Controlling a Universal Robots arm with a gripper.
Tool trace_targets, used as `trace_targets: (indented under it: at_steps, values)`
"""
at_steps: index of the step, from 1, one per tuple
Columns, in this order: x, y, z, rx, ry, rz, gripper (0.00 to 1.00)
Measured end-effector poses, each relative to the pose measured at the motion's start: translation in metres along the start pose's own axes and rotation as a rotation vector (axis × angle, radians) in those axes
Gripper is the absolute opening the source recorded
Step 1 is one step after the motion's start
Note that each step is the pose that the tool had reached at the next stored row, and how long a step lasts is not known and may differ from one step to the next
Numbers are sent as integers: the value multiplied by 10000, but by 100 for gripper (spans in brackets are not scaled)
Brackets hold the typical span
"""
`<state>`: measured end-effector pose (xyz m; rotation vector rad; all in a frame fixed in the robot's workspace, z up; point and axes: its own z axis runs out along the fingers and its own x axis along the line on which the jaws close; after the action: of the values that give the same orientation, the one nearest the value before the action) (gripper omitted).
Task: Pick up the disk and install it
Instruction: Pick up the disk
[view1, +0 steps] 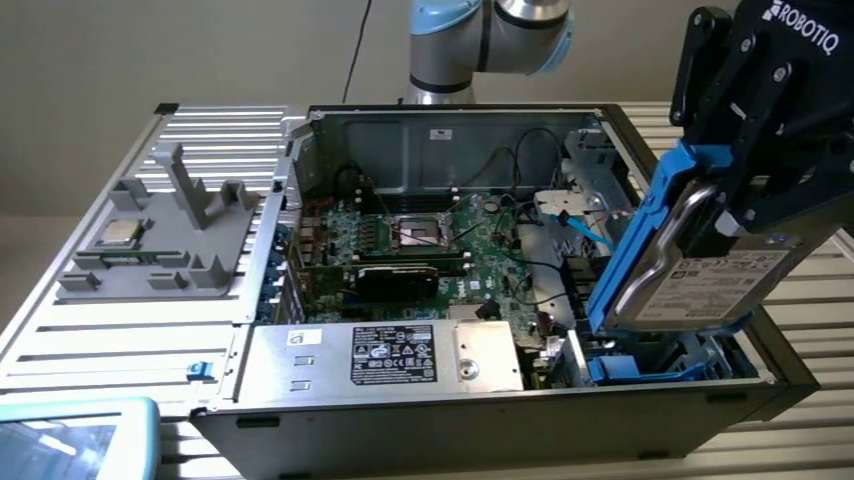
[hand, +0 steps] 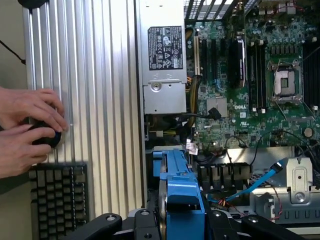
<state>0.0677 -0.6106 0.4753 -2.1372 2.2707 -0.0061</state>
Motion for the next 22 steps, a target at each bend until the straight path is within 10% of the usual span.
trace_targets:
  at_steps: [22]
  values:
    - [-17, -60, 231, -3, -2, -11, 37]
